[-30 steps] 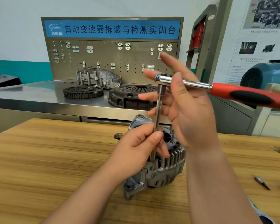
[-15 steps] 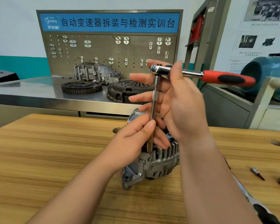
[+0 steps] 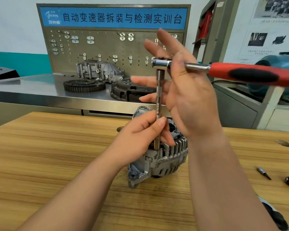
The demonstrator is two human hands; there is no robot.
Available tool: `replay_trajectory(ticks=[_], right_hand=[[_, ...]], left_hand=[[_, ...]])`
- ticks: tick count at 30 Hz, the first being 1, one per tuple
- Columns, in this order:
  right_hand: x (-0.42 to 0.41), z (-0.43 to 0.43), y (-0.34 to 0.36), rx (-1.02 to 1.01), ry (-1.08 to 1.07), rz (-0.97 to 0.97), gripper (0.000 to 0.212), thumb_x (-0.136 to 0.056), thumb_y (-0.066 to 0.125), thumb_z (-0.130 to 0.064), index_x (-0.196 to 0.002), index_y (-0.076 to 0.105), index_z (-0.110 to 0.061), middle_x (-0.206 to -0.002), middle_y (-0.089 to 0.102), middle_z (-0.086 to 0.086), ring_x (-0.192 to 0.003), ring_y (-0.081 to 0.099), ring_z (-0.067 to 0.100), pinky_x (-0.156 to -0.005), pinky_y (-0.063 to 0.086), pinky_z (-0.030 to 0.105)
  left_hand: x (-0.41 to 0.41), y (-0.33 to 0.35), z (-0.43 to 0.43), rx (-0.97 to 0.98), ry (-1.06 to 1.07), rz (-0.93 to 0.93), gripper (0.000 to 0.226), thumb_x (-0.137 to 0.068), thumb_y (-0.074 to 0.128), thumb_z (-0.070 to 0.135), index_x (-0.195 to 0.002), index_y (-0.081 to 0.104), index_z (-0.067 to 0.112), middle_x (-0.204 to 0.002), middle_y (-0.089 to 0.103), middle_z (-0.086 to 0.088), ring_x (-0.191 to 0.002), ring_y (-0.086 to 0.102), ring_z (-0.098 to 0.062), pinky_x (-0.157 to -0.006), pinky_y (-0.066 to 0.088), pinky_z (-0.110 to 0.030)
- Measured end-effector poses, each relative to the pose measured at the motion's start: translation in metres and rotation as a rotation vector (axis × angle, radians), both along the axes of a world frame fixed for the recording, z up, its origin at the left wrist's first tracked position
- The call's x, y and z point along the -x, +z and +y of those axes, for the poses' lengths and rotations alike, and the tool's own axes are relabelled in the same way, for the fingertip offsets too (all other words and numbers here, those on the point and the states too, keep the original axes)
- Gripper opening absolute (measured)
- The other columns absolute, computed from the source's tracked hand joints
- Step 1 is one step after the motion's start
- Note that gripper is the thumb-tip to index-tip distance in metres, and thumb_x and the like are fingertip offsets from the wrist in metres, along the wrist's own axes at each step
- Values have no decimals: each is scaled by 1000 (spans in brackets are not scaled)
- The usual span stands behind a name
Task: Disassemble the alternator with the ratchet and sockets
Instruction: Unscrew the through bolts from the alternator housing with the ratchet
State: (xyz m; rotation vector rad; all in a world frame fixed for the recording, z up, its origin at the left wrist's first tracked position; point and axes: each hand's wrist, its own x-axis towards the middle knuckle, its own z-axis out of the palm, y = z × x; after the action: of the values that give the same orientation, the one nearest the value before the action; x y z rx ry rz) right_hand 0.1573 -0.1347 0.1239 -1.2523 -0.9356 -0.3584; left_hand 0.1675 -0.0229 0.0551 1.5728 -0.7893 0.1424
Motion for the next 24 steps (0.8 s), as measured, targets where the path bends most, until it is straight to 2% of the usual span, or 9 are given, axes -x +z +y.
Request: replay_trajectory(ticks=[3, 5, 9, 12, 15, 17, 20, 22, 24], right_hand=[[-4, 1, -4, -84, 202, 218, 45, -103, 19, -39, -131, 47, -16, -113, 70, 6, -77, 72, 25, -57, 55, 30], [-7, 3, -7, -114, 162, 234, 44, -103, 22, -40, -126, 52, -18, -105, 73, 7, -73, 71, 23, -54, 53, 28], [-9, 0, -7, -83, -224, -107, 30, -102, 39, -24, -128, 53, -23, -117, 66, 8, -79, 71, 16, -57, 55, 26], [-10, -2, -8, 17, -454, -409, 28, -98, 46, -19, -125, 49, -29, -119, 61, 1, -93, 67, 15, -72, 58, 34], [-7, 2, -7, -39, -352, -246, 32, -99, 45, -24, -130, 48, -26, -121, 64, -9, -86, 71, 15, -64, 57, 26], [-5, 4, -7, -135, -160, -46, 34, -99, 37, -26, -132, 47, -21, -129, 62, -2, -77, 73, 19, -58, 56, 25], [-4, 4, -6, -240, 113, 221, 38, -101, 30, -38, -122, 53, -16, -107, 73, 7, -65, 72, 21, -53, 53, 26], [-2, 6, -6, -230, 121, 253, 41, -95, 34, -43, -119, 56, -17, -100, 74, 10, -64, 70, 19, -51, 52, 25], [-1, 8, -6, -184, -52, 124, 38, -89, 41, -41, -120, 56, -24, -108, 72, 9, -71, 71, 18, -55, 53, 28]], left_hand=[[1, 1, 0, 13, -7, 19, 28, -90, 40, 21, -91, 56, -2, -73, 69, -8, -74, 67, -21, -77, 56, -30], [1, 1, 0, -19, 28, -12, 26, -90, 40, 20, -83, 56, 0, -70, 67, -8, -73, 66, -24, -78, 55, -35], [-3, -1, -4, -69, 131, -30, 26, -89, 42, 28, -75, 53, 9, -60, 65, 0, -72, 70, -23, -82, 52, -43], [-3, -3, -6, -93, 151, -64, 36, -89, 43, 29, -82, 54, -5, -58, 63, 2, -68, 67, -17, -74, 49, -33], [-1, -2, -4, -66, 132, -62, 38, -90, 41, 29, -86, 54, -6, -60, 64, 2, -66, 65, -15, -71, 48, -31], [1, 0, -4, -18, 93, -34, 38, -92, 38, 29, -87, 54, -5, -64, 65, -3, -69, 65, -21, -73, 53, -35], [2, 1, -4, 18, 61, -24, 40, -94, 35, 23, -94, 52, -13, -71, 65, -11, -68, 65, -21, -71, 55, -30], [1, 0, -4, 1, 71, -37, 38, -93, 37, 21, -95, 52, -15, -70, 65, -10, -67, 65, -18, -70, 55, -30], [0, 0, -4, -32, 95, -59, 36, -92, 38, 21, -89, 53, -11, -66, 65, -3, -65, 64, -12, -68, 50, -23]])
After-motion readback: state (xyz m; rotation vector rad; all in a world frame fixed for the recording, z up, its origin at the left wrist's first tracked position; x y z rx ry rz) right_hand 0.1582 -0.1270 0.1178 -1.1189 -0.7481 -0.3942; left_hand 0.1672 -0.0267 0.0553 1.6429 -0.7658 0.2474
